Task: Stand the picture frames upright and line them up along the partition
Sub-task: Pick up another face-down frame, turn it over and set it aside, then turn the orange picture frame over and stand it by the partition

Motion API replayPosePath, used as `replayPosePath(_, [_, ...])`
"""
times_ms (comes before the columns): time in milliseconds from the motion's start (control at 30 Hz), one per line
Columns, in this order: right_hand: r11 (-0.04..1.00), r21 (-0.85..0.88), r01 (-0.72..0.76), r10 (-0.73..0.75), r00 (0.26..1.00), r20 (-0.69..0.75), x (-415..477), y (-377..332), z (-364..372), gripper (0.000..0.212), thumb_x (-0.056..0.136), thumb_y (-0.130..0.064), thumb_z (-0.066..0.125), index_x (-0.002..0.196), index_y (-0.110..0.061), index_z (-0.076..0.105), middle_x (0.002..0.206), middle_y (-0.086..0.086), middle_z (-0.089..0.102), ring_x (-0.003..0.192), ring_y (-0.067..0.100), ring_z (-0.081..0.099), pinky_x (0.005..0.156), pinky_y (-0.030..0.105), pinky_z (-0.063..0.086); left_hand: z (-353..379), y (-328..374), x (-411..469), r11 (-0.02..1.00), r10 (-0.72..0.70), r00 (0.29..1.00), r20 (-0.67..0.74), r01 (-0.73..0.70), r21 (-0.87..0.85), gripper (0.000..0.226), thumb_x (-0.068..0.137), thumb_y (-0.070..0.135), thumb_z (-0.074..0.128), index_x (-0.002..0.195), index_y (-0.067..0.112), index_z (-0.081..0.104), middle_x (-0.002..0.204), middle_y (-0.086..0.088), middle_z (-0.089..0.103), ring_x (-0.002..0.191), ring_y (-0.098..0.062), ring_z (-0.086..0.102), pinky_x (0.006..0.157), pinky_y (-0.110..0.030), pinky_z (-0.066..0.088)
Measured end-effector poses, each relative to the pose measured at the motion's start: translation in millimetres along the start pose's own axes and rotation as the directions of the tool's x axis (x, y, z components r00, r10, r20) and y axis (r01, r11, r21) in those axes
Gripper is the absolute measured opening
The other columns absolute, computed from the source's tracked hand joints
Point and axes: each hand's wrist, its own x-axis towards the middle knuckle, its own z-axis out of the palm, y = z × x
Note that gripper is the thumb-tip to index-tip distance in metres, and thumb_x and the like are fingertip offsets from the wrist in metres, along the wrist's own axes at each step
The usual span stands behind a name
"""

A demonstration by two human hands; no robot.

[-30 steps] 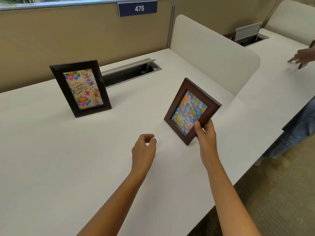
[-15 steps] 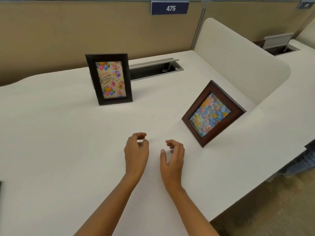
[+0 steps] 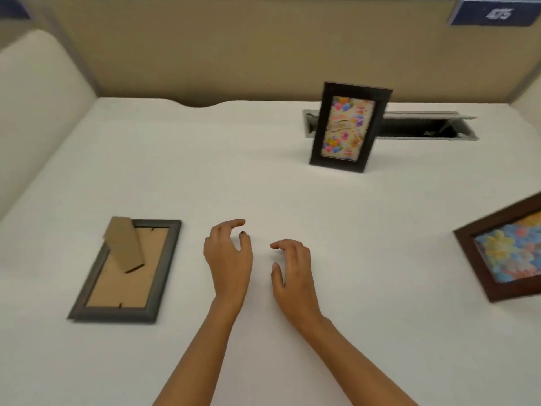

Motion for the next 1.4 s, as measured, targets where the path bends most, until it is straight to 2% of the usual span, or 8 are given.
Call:
replayPosePath(267, [0.99, 0.067, 0.122, -0.137, 0.936, 0.324, -9.9, -47.5, 50.4, 0.036, 0.089, -0.01, 0.05, 0.123, -0.02, 0.051, 0.124, -0.01, 0.047, 0.119, 0.001, 0.035, 0.1, 0.006, 0.023, -92.4, -60.7, 11.2, 0.985, -0.144, 0.932, -0.333, 0.168, 0.042, 0.025, 0.087, 0.009, 0.052, 0.108, 0.016, 0.064, 0.112, 0.001, 0.057, 0.108, -0.017, 0.048, 0.085, -0.029, 0.04])
replayPosePath(467, [0.971, 0.026, 0.236, -0.219, 0.847, 0.484, -12.4, -72.1, 76.2, 0.044, 0.094, -0.018, 0.047, 0.137, -0.02, 0.041, 0.142, -0.002, 0.041, 0.133, 0.012, 0.029, 0.107, 0.013, 0.013, -143.5, -98.5, 5.1, 0.923, -0.256, 0.841, -0.477, 0.359, 0.136, 0.032, 0.082, 0.008, 0.06, 0.113, 0.011, 0.062, 0.125, -0.014, 0.055, 0.119, -0.029, 0.045, 0.101, -0.043, 0.039])
replayPosePath(567, [0.965, 0.009, 0.263, -0.226, 0.81, 0.542, -10.6, -78.6, 85.7, 0.05, 0.096, -0.019, 0.045, 0.144, -0.019, 0.033, 0.151, 0.0, 0.032, 0.139, 0.015, 0.023, 0.112, 0.02, 0.011, -154.8, -106.4, 4.2, 0.88, -0.303, 0.84, -0.45, 0.428, 0.207, 0.04, 0.08, 0.011, 0.064, 0.119, 0.007, 0.058, 0.128, -0.019, 0.054, 0.121, -0.034, 0.044, 0.105, -0.048, 0.036])
replayPosePath(733, [0.952, 0.003, 0.306, -0.242, 0.746, 0.62, -12.0, -80.9, 95.4, 0.057, 0.098, -0.022, 0.042, 0.15, -0.023, 0.017, 0.16, -0.002, 0.014, 0.145, 0.016, 0.011, 0.12, 0.029, 0.008, -153.6, -97.7, 7.4, 0.891, -0.38, 0.844, -0.379, 0.445, 0.096, 0.047, 0.083, 0.016, 0.063, 0.127, 0.008, 0.049, 0.129, -0.017, 0.052, 0.119, -0.033, 0.046, 0.1, -0.047, 0.043])
replayPosePath(967, [0.987, 0.134, 0.089, -0.15, 0.811, 0.565, -11.1, -79.0, 90.0, 0.07, 0.092, -0.015, 0.057, 0.147, -0.035, 0.02, 0.16, -0.007, 0.01, 0.145, 0.009, 0.006, 0.116, 0.023, 0.01, -130.0, -74.2, 3.6, 0.857, -0.495, 0.792, -0.357, 0.513, -0.049, 0.045, 0.082, 0.008, 0.062, 0.124, 0.014, 0.049, 0.129, -0.013, 0.053, 0.116, -0.029, 0.049, 0.086, -0.034, 0.042])
replayPosePath(1167, [0.993, 0.12, -0.016, -0.041, 0.887, 0.46, 8.0, -70.4, 77.0, 0.072, 0.079, -0.001, 0.068, 0.138, -0.031, 0.038, 0.151, -0.002, 0.021, 0.137, 0.012, 0.023, 0.11, 0.017, 0.026, -126.0, -72.0, -2.9, 0.734, -0.669, 0.707, -0.227, 0.583, -0.348, 0.041, 0.081, 0.002, 0.064, 0.117, 0.018, 0.053, 0.116, -0.004, 0.064, 0.09, -0.015, 0.057, 0.062, -0.017, 0.042])
replayPosePath(1267, [0.98, 0.183, -0.08, -0.002, 0.912, 0.409, 15.6, -68.9, 70.1, 0.063, 0.077, 0.002, 0.07, 0.128, -0.027, 0.049, 0.144, 0.0, 0.029, 0.131, 0.009, 0.033, 0.095, -0.005, 0.026, -128.8, -69.9, 1.9, 0.664, -0.71, 0.698, -0.098, 0.616, -0.424, 0.04, 0.079, 0.006, 0.068, 0.115, 0.018, 0.058, 0.112, -0.009, 0.067, 0.098, -0.022, 0.061, 0.086, -0.035, 0.052])
replayPosePath(1400, [0.969, 0.243, -0.048, -0.032, 0.949, 0.314, 26.0, -68.5, 49.6, 0.051, 0.073, 0.001, 0.075, 0.116, -0.026, 0.063, 0.127, 0.0, 0.049, 0.122, 0.009, 0.047, 0.1, 0.007, 0.038, -132.7, -61.1, 8.3, 0.65, -0.671, 0.741, 0.016, 0.599, -0.468, 0.036, 0.08, 0.007, 0.064, 0.114, 0.018, 0.057, 0.101, -0.011, 0.064, 0.095, -0.023, 0.06, 0.088, -0.039, 0.051])
